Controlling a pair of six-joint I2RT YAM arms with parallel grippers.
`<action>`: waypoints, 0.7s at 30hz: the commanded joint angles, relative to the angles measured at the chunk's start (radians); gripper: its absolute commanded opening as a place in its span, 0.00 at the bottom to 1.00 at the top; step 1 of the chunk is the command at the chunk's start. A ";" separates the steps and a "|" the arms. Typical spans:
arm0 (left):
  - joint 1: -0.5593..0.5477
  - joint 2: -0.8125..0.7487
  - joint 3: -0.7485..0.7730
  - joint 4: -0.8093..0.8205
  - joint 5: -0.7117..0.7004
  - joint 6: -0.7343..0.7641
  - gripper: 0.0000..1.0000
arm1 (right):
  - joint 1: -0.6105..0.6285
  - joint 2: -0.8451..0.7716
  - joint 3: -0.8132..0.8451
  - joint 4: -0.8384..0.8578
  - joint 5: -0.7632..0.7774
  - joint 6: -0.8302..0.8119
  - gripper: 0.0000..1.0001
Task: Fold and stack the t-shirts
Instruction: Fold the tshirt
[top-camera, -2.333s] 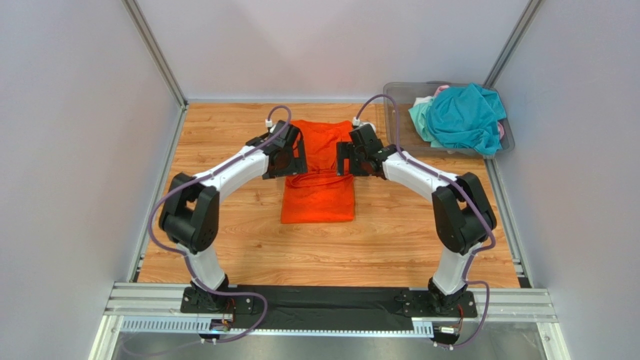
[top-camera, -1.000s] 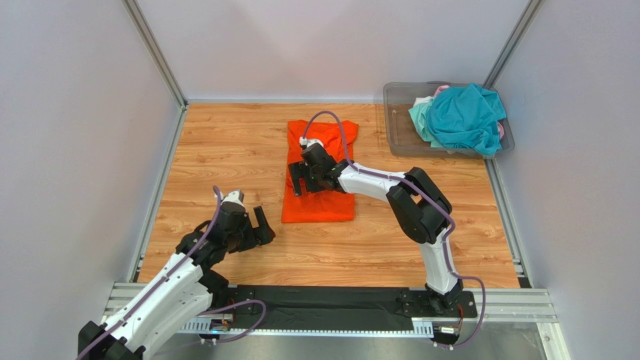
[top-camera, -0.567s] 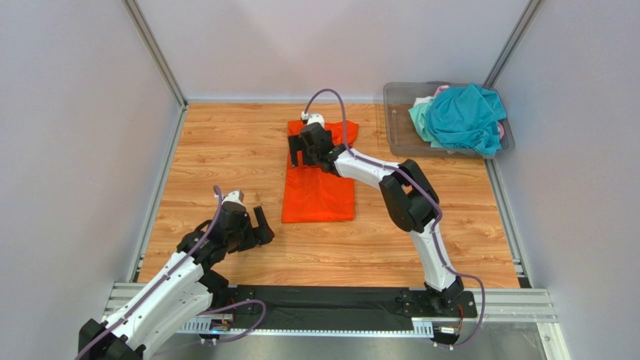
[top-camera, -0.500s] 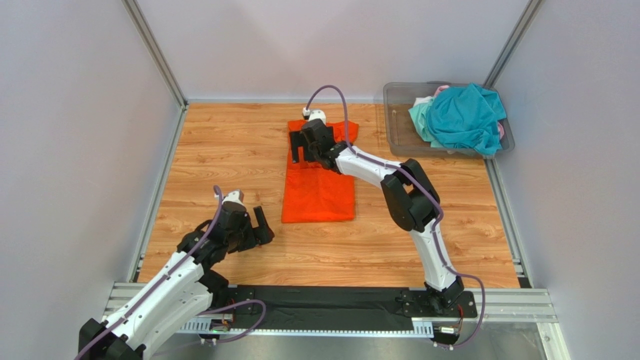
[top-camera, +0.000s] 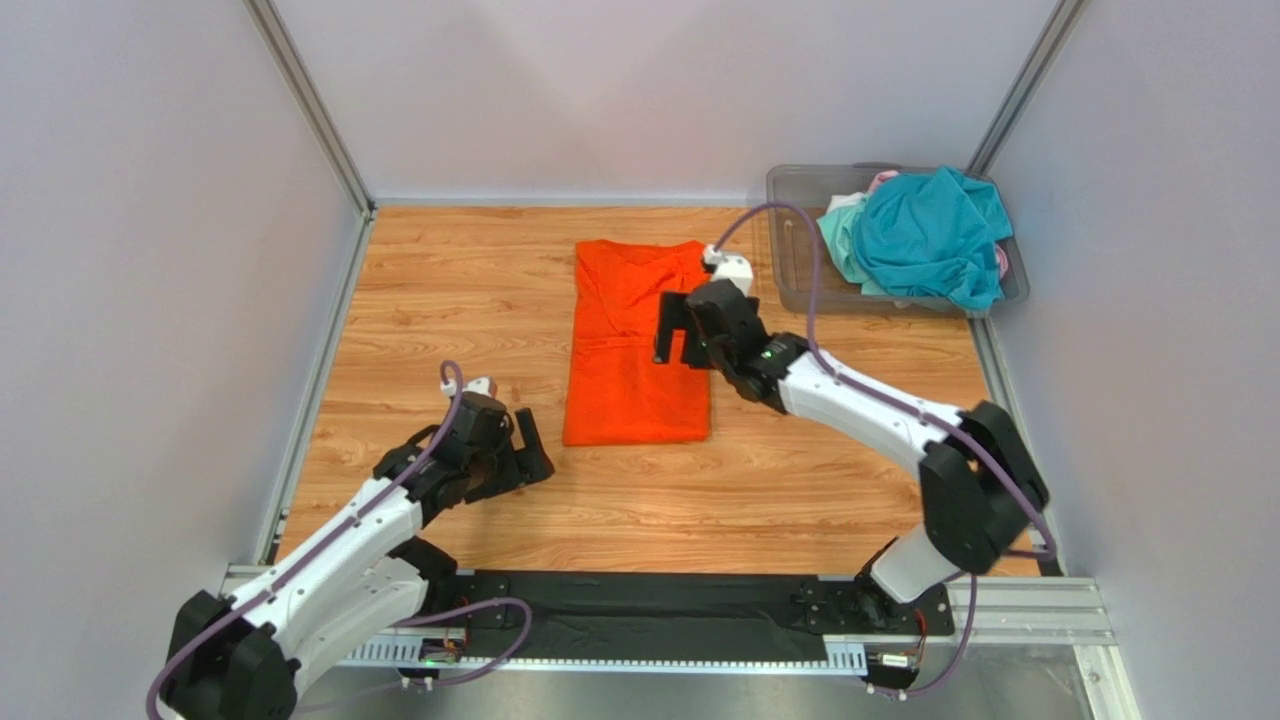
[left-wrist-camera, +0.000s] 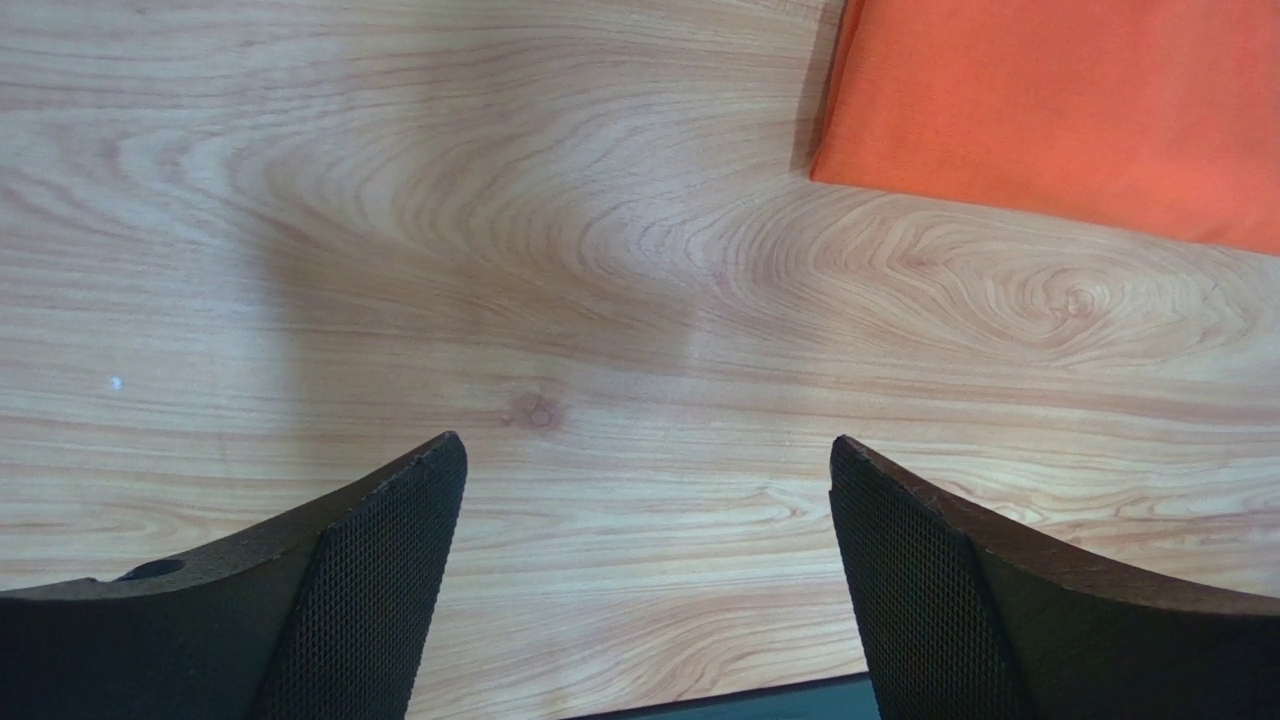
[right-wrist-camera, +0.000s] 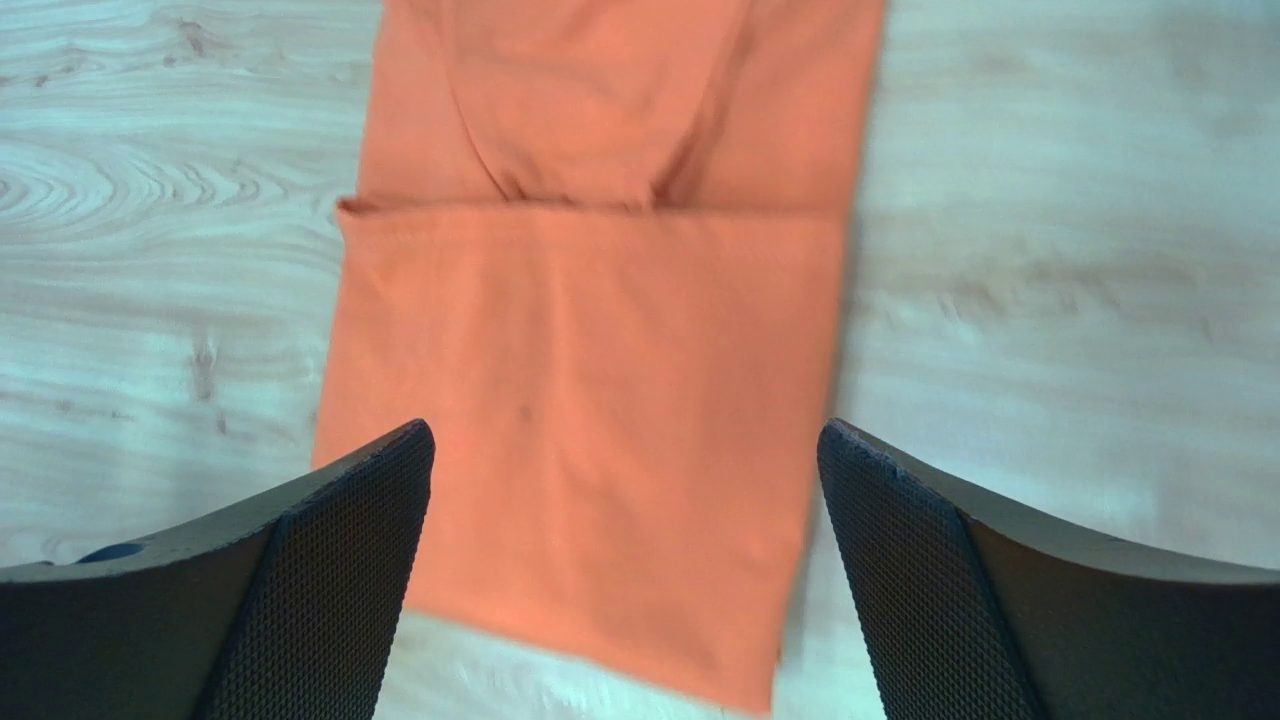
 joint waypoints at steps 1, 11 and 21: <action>-0.001 0.075 0.072 0.090 0.042 -0.041 0.92 | 0.002 -0.125 -0.163 0.017 0.002 0.164 1.00; 0.001 0.416 0.188 0.230 0.059 -0.070 0.83 | 0.016 -0.179 -0.298 -0.001 -0.061 0.226 0.99; 0.007 0.648 0.287 0.253 0.031 -0.054 0.44 | 0.016 -0.178 -0.309 -0.012 -0.061 0.232 0.93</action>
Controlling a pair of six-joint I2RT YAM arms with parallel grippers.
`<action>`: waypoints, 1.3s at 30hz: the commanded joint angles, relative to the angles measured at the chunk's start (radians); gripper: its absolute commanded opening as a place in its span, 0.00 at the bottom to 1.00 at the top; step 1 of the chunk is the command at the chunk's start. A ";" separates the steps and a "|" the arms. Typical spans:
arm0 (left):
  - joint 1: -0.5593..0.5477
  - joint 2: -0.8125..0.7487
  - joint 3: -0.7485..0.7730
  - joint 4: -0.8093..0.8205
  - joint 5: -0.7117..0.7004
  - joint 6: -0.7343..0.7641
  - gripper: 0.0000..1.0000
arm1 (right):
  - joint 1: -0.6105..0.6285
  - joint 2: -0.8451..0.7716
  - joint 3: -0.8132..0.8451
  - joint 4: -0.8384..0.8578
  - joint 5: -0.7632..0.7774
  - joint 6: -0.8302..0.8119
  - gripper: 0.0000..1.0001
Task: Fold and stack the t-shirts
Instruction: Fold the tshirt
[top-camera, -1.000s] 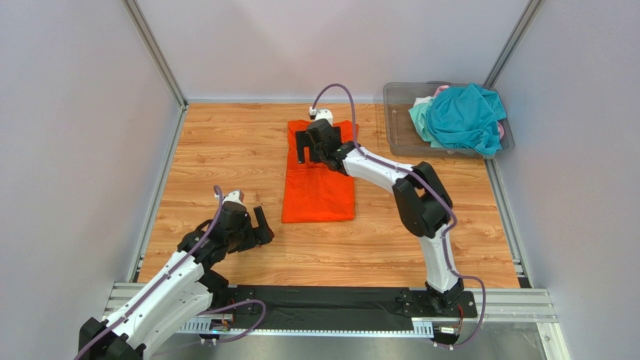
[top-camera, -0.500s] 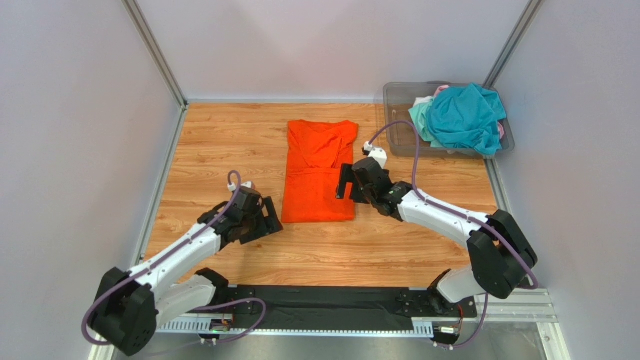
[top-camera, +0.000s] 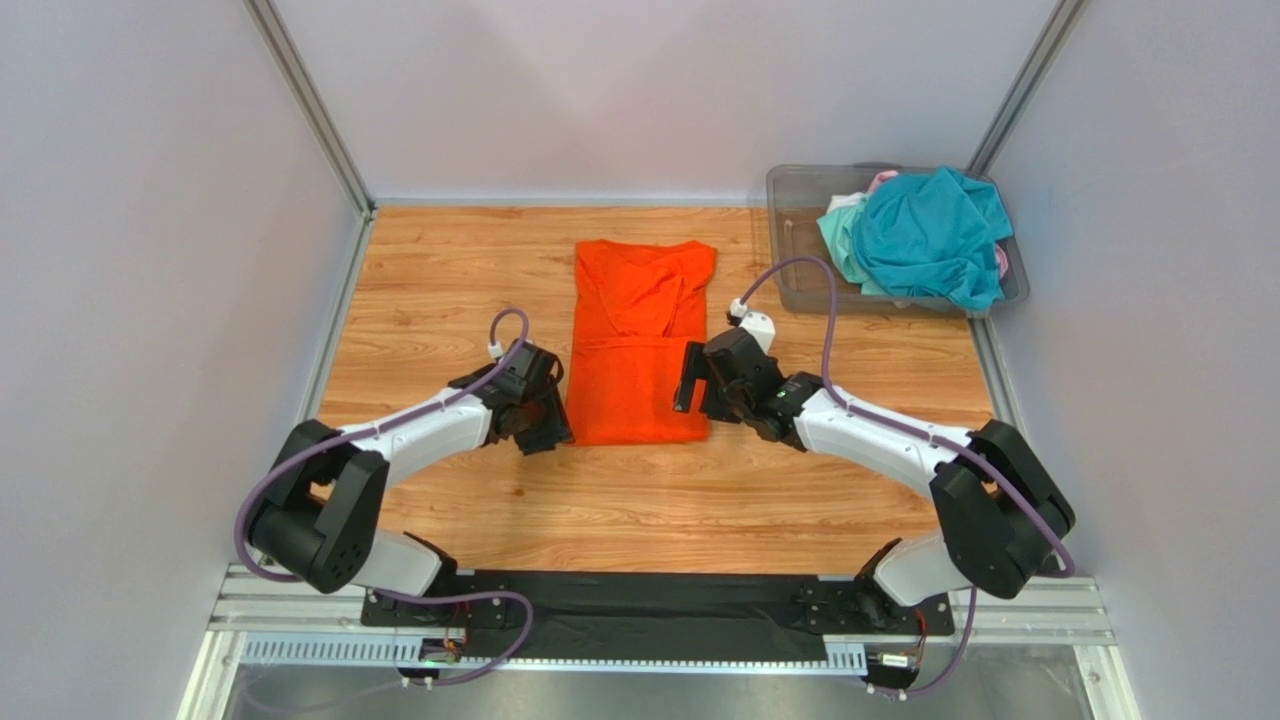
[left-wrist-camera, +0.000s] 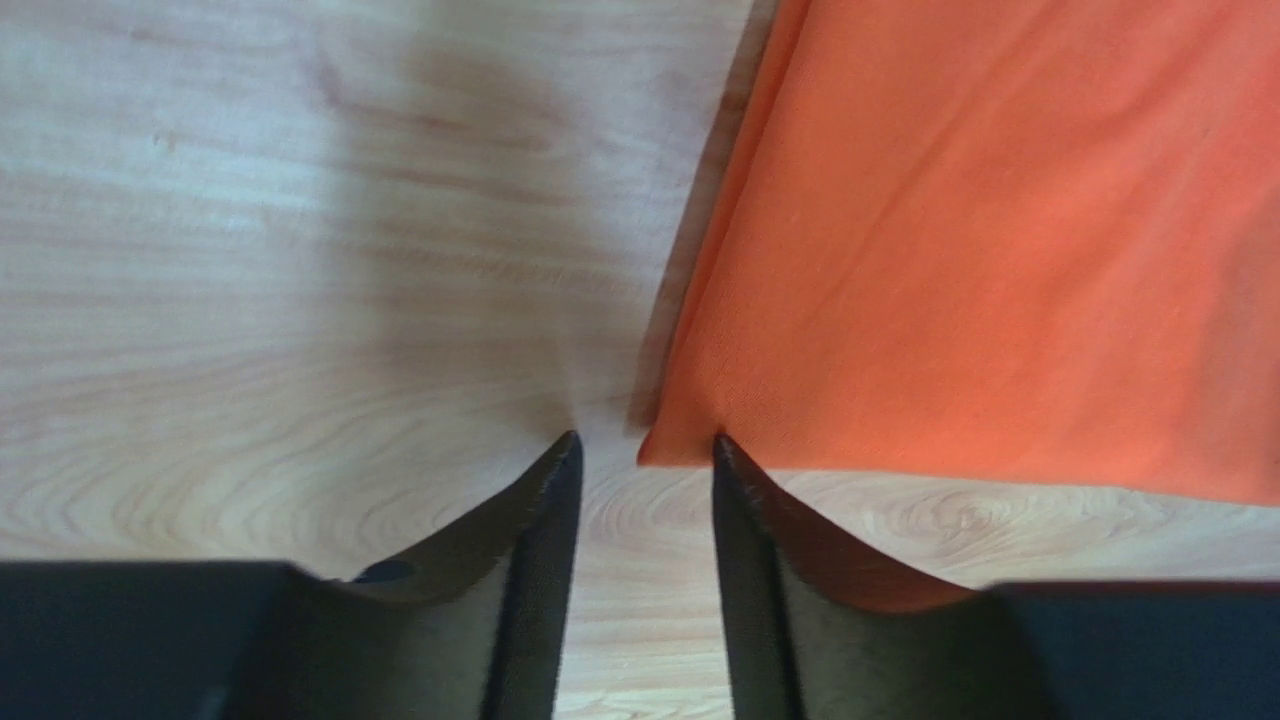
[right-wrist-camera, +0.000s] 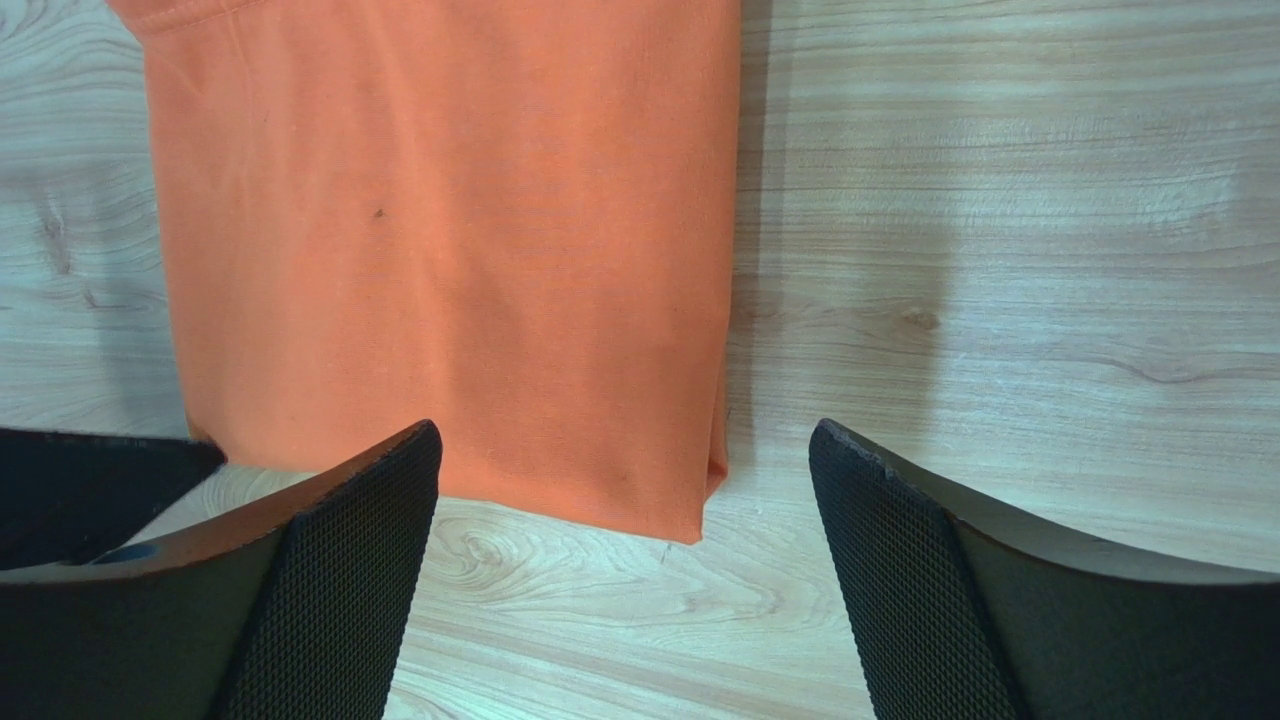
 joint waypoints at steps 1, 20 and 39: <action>0.006 0.048 0.052 0.019 -0.020 0.011 0.42 | 0.004 -0.019 -0.004 0.010 -0.004 0.017 0.93; 0.007 0.085 -0.032 0.059 0.051 -0.005 0.00 | 0.004 0.036 -0.066 0.007 -0.061 0.031 0.52; 0.006 -0.094 -0.141 -0.003 0.091 0.037 0.00 | 0.060 0.050 -0.145 0.003 -0.185 0.046 0.00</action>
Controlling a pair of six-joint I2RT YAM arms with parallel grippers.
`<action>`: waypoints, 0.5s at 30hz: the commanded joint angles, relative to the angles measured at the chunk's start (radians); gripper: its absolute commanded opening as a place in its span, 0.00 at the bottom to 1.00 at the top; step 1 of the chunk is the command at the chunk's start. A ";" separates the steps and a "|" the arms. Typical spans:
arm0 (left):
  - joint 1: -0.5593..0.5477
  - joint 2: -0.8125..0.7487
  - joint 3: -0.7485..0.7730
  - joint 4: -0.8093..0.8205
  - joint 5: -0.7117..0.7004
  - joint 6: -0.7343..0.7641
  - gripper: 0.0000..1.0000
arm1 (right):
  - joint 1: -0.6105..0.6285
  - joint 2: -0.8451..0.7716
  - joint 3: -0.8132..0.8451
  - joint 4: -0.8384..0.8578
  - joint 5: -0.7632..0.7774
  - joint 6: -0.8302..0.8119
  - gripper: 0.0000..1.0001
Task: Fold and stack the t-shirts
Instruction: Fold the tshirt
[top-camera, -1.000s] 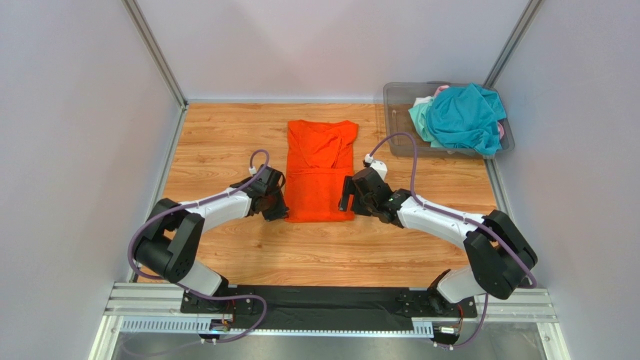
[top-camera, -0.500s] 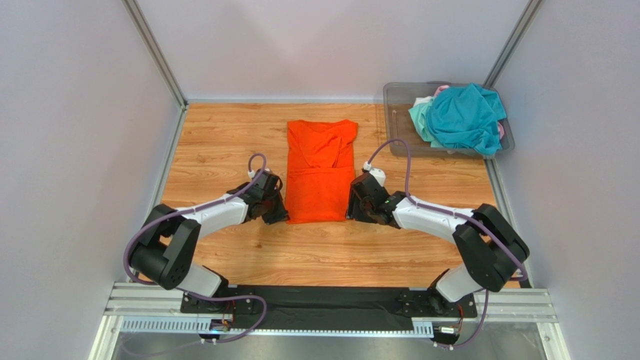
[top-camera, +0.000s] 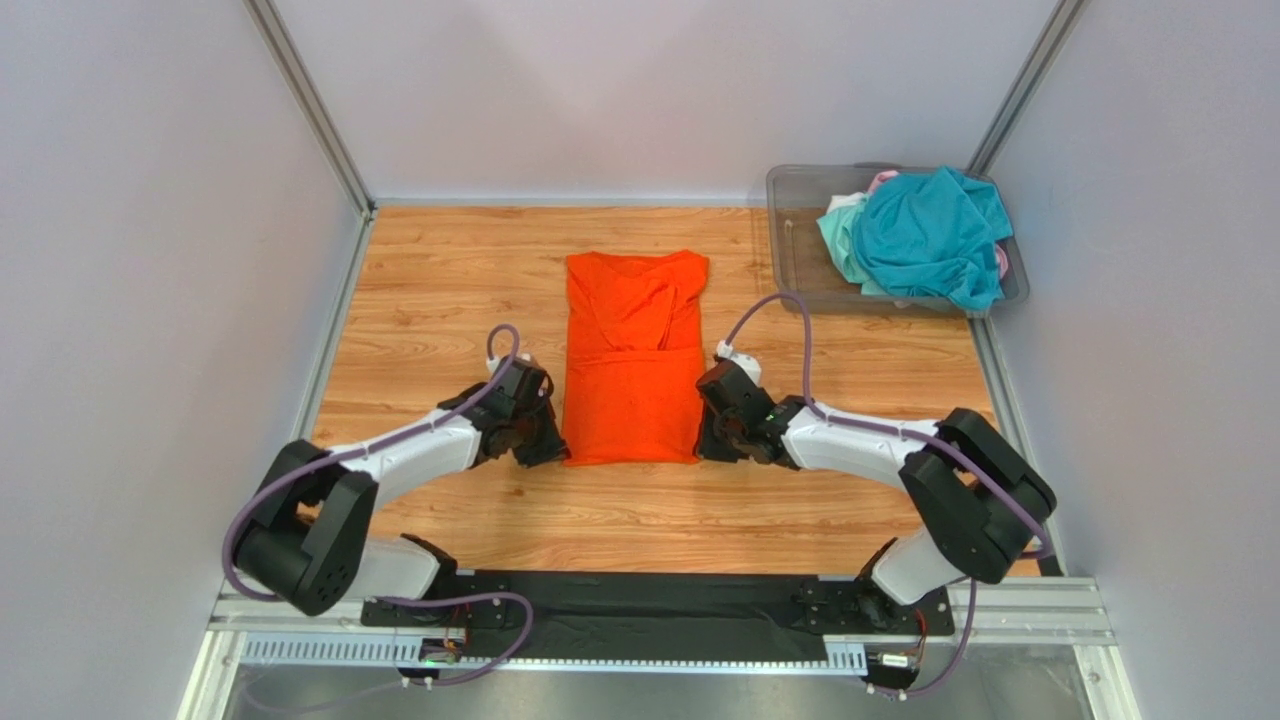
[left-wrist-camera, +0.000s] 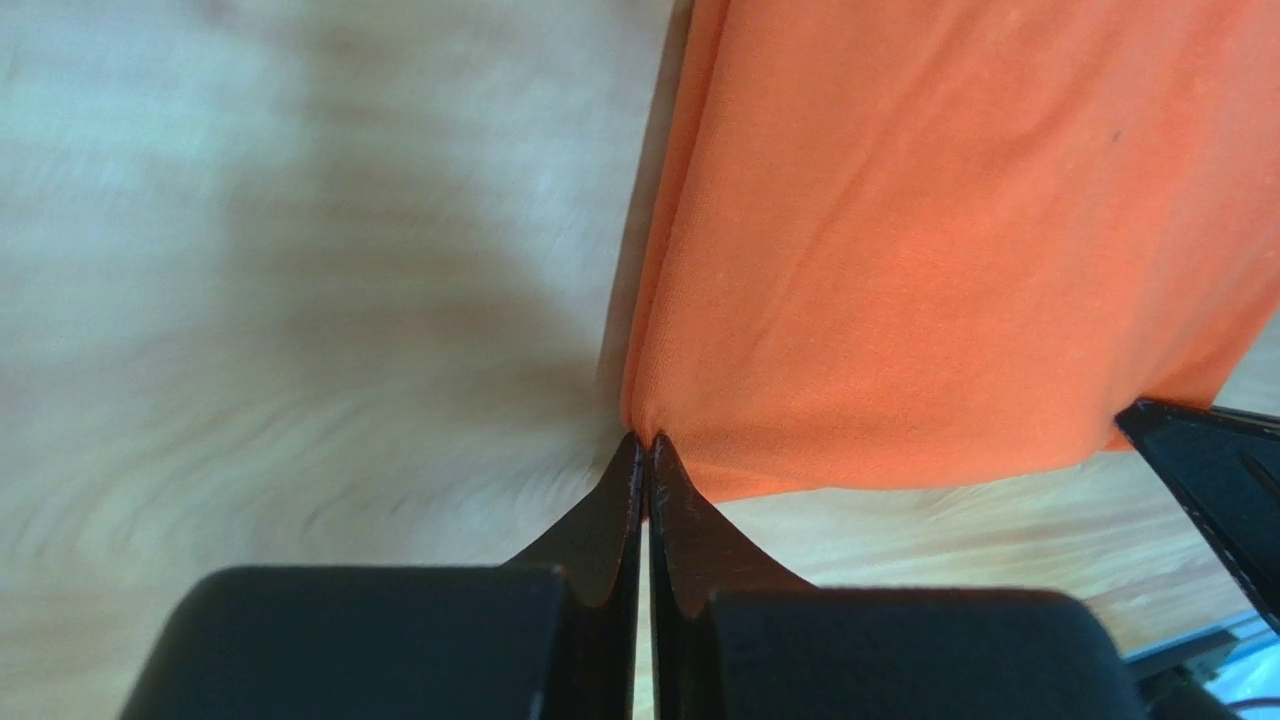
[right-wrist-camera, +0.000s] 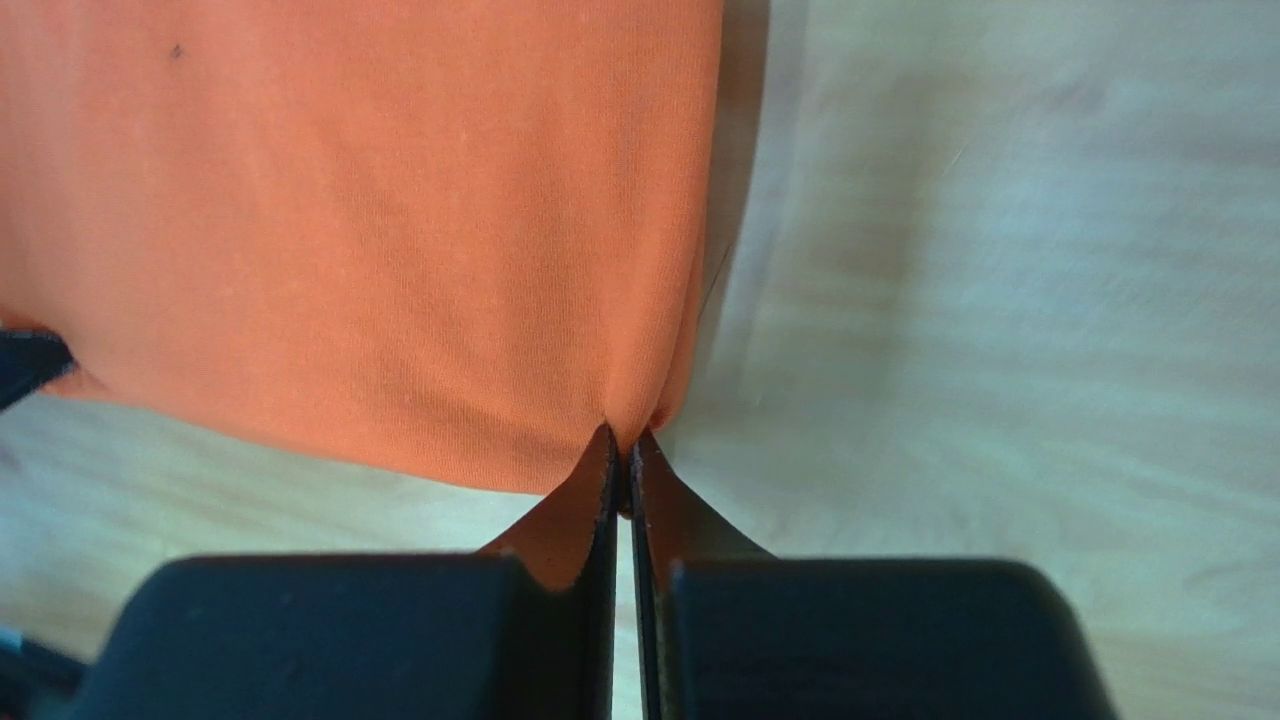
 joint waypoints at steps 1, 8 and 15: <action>-0.007 -0.105 -0.071 -0.181 -0.001 0.056 0.00 | 0.048 -0.083 -0.058 -0.042 -0.084 0.007 0.00; -0.066 -0.561 -0.097 -0.419 -0.017 0.096 0.00 | 0.157 -0.325 -0.107 -0.228 -0.250 0.007 0.00; -0.097 -0.954 -0.082 -0.537 0.063 0.053 0.00 | 0.194 -0.540 -0.023 -0.409 -0.494 -0.016 0.00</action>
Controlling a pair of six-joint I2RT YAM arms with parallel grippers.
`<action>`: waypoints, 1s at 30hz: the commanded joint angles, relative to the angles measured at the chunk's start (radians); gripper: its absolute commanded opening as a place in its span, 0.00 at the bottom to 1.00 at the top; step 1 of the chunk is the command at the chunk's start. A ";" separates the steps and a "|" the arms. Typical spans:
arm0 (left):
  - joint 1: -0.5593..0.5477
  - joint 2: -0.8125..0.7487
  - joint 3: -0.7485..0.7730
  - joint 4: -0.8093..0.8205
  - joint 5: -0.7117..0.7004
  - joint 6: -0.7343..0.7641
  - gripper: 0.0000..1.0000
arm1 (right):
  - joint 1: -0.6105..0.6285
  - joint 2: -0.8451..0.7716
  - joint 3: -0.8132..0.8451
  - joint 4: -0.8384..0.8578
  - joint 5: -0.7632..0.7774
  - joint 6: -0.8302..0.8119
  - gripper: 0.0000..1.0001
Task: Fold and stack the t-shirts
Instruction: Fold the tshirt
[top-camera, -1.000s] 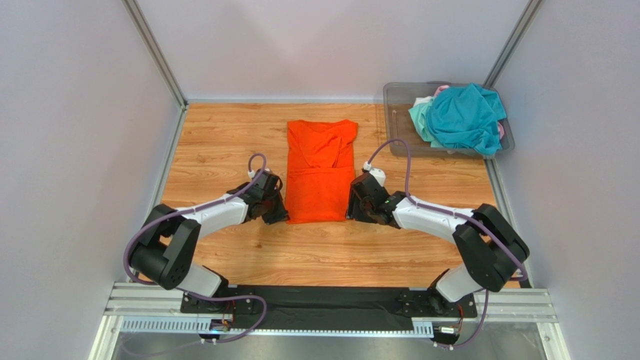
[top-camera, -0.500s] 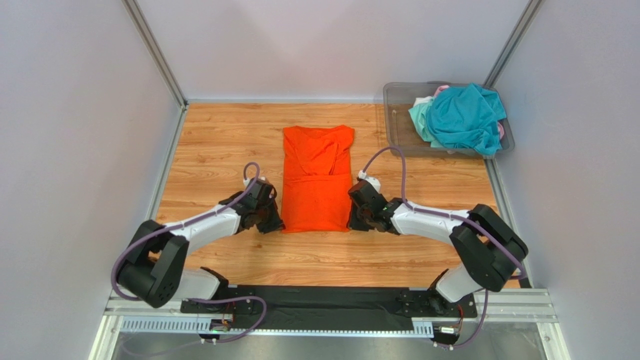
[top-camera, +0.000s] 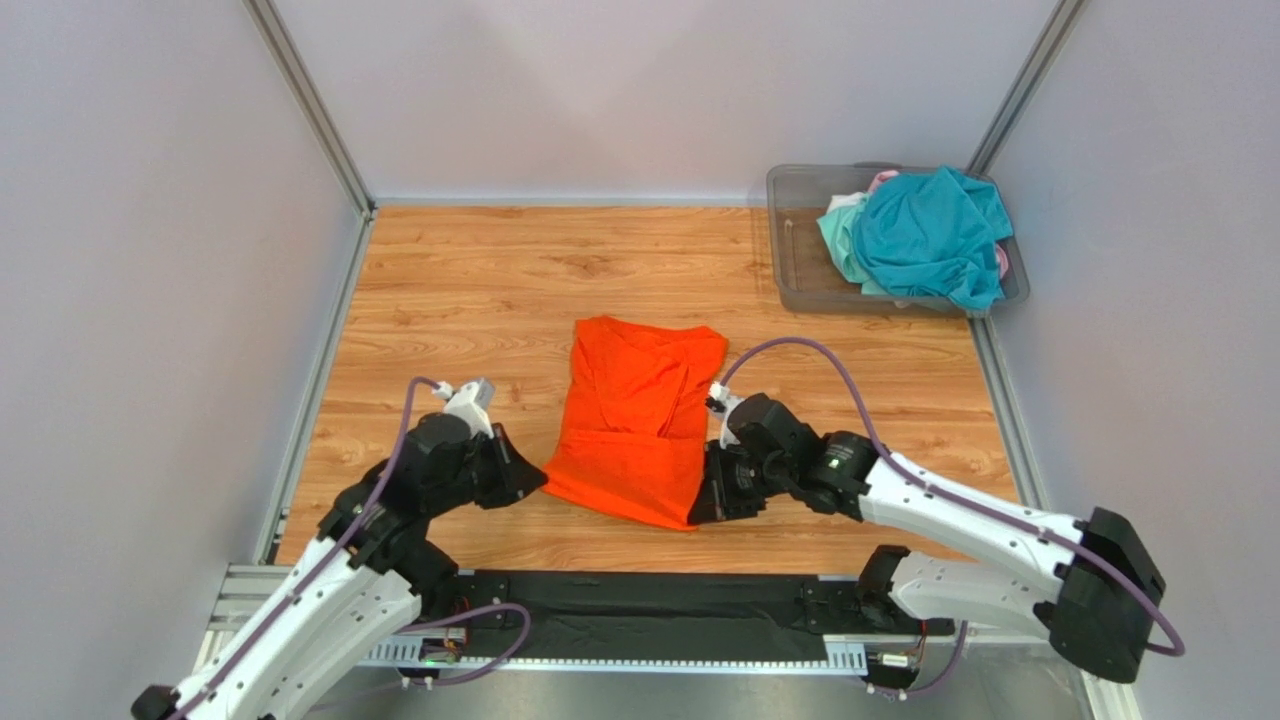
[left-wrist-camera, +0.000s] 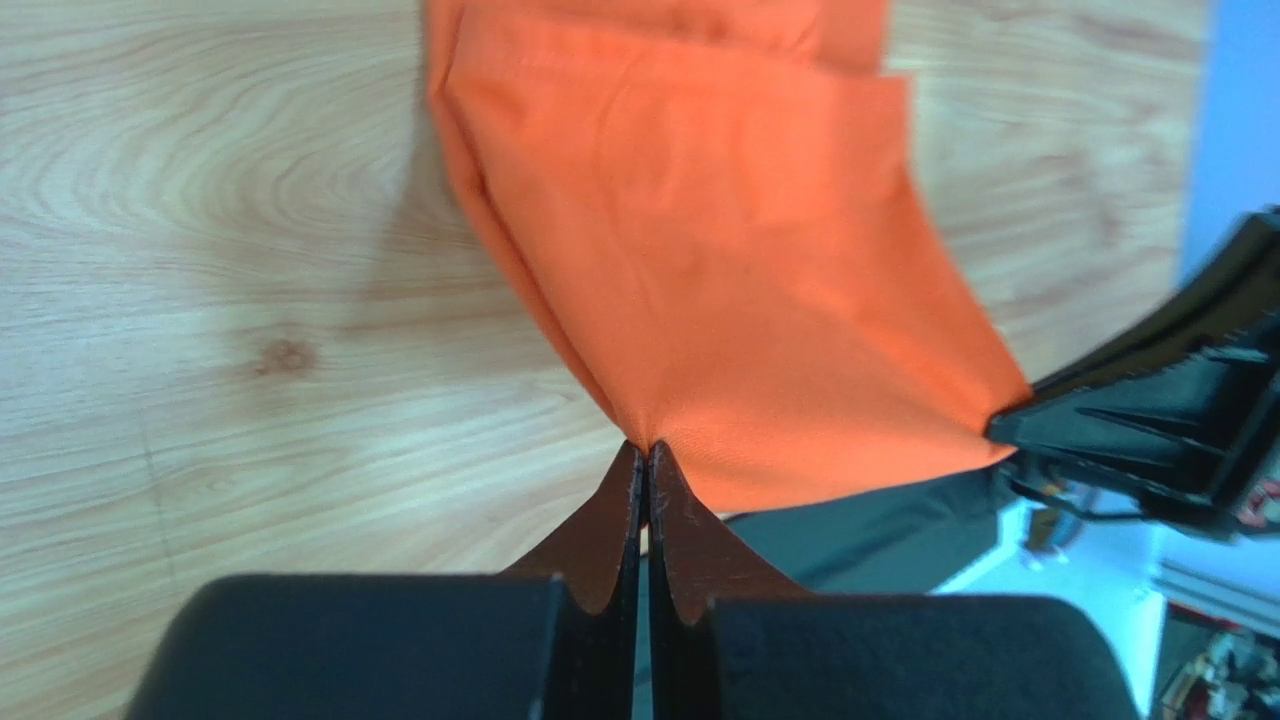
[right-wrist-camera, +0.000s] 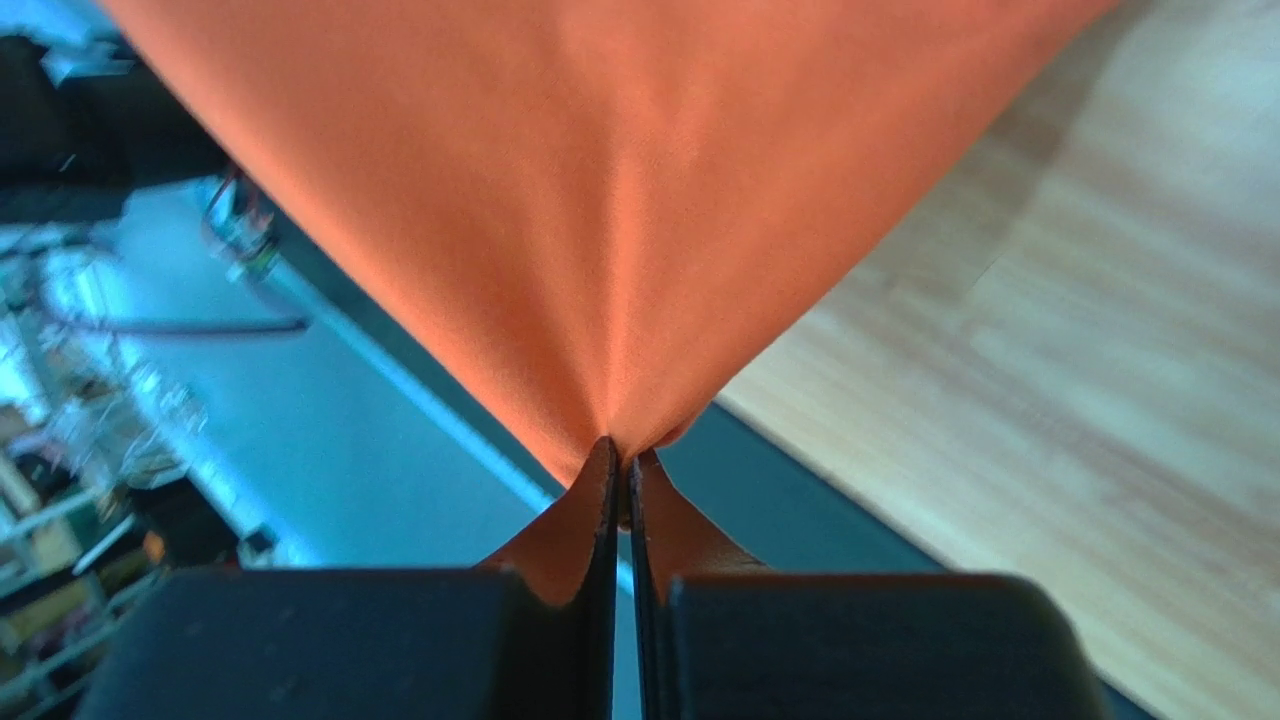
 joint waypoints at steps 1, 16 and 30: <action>-0.003 -0.126 0.027 -0.103 0.036 -0.010 0.00 | 0.011 -0.094 0.084 -0.150 -0.196 -0.019 0.00; -0.003 -0.166 0.216 -0.143 -0.073 0.025 0.00 | 0.014 -0.211 0.164 -0.198 -0.350 0.065 0.00; -0.003 0.043 0.219 0.068 -0.201 0.031 0.00 | -0.199 -0.195 0.146 -0.216 -0.316 -0.003 0.00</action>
